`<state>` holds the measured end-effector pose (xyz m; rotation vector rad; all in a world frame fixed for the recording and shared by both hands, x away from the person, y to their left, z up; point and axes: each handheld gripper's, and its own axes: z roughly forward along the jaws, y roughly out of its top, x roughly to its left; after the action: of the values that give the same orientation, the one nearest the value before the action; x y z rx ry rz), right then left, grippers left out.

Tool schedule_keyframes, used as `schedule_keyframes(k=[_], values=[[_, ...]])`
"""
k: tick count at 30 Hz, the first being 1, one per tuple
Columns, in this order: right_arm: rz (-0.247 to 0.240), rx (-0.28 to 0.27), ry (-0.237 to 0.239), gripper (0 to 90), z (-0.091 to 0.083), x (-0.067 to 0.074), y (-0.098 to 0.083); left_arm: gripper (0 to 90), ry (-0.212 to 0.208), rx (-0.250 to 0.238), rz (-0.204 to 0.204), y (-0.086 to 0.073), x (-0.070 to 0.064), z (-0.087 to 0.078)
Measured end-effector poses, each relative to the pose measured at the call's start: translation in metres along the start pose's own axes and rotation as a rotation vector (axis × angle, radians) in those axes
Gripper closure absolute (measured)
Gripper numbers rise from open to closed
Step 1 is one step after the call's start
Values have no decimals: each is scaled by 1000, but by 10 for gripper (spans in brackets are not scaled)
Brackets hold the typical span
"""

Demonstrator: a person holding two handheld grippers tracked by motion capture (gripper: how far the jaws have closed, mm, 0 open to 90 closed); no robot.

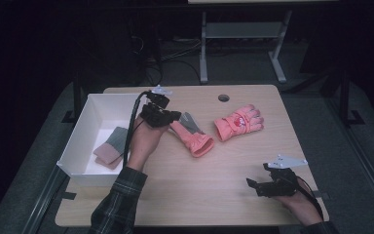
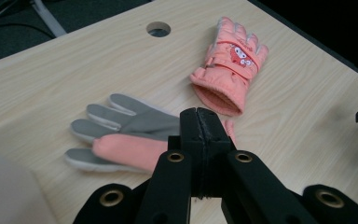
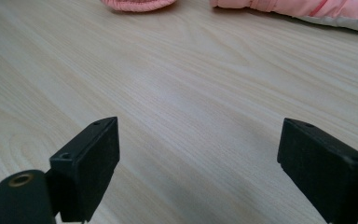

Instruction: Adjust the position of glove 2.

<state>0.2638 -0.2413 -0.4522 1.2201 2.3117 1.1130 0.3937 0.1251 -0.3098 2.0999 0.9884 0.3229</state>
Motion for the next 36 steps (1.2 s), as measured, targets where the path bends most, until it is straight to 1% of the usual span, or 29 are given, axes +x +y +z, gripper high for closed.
schedule_keyframes(k=[1,3,4,5,6,7,9,10,11,12,13,16,17,18,19,20,21,22,26,27,28,29,30,34,36], values=[[0,0,1,126,0,0,0,898,-8,1,-2,0,-3,9],[-3,-2,2,126,0,0,0,898,-4,16,3,0,-3,19],[-3,-2,2,126,0,0,0,898,-4,16,3,0,-3,19],[-2,-2,2,126,0,0,0,898,-1,23,3,-1,-3,31],[-2,-2,2,126,0,0,0,898,-1,23,3,-1,-3,31],[-2,-4,3,126,0,0,0,898,0,41,0,-4,-3,43],[-2,-4,4,126,-1,0,0,898,0,62,3,-7,-1,55],[-2,-4,4,126,-1,0,0,898,0,62,3,-7,-1,55],[-3,-6,5,126,-1,0,0,899,5,70,-2,-11,1,67],[-4,-6,5,126,-1,0,0,899,5,70,-2,-11,1,67],[-4,-6,5,126,-1,0,0,899,10,80,-2,-13,3,75],[-3,-6,5,126,-1,0,1,899,17,90,-7,-17,6,87],[-4,-6,6,126,-1,0,1,899,21,101,-8,-19,6,97],[-5,-7,6,126,-1,0,1,899,21,101,-8,-19,6,97],[-6,-6,6,126,-1,0,1,899,31,112,-3,-22,7,105],[-6,-6,7,126,0,0,1,899,31,112,-3,-22,7,105],[-6,-6,8,126,0,0,1,899,50,129,8,-24,7,113],[-5,-6,9,126,0,0,1,899,56,128,1,-25,7,117],[-2,-7,9,126,-1,0,1,899,51,142,-14,-30,10,126],[-1,-8,10,126,-1,0,1,899,46,158,-18,-33,12,131],[-1,-8,10,126,-1,0,1,899,46,158,-18,-33,12,131],[-1,-8,11,126,-1,0,1,899,38,163,-32,-36,12,136],[-1,-8,11,126,-2,0,1,899,35,165,-34,-38,12,137],[-2,-8,11,126,-1,0,1,900,19,169,-34,-40,12,136],[-1,-8,10,126,-1,0,1,900,-2,170,-31,-41,12,131]])
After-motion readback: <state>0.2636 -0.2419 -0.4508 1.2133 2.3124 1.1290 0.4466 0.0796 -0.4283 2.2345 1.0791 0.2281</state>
